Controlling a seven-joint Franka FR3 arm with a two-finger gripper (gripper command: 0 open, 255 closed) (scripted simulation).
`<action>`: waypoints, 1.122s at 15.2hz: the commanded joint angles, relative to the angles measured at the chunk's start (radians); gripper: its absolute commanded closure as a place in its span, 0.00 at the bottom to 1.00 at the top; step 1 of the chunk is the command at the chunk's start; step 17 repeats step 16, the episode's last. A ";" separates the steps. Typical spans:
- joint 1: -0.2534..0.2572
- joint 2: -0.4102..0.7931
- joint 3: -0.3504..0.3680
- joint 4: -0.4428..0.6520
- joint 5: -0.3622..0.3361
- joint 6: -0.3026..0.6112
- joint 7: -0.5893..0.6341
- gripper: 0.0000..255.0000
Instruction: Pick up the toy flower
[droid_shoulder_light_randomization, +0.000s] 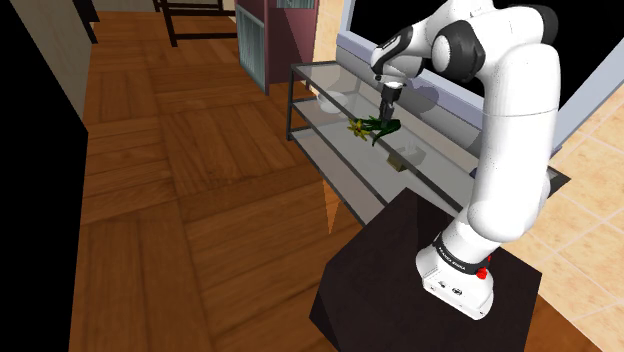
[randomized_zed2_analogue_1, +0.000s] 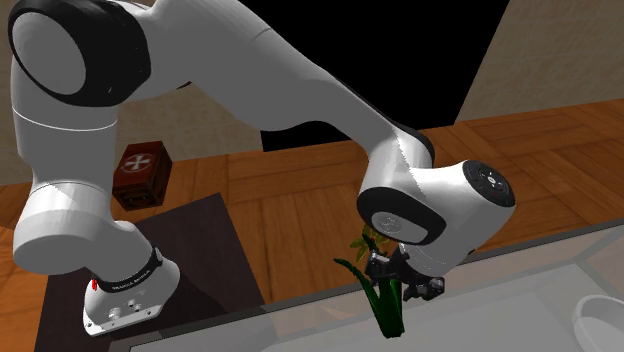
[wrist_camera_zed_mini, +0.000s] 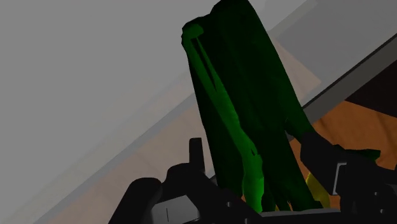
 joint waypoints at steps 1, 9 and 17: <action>0.004 -0.012 -0.005 0.004 -0.009 -0.014 0.005 1.00; 0.019 -0.068 -0.030 0.040 -0.051 -0.095 0.032 1.00; 0.027 -0.099 -0.042 0.071 -0.074 -0.150 0.047 1.00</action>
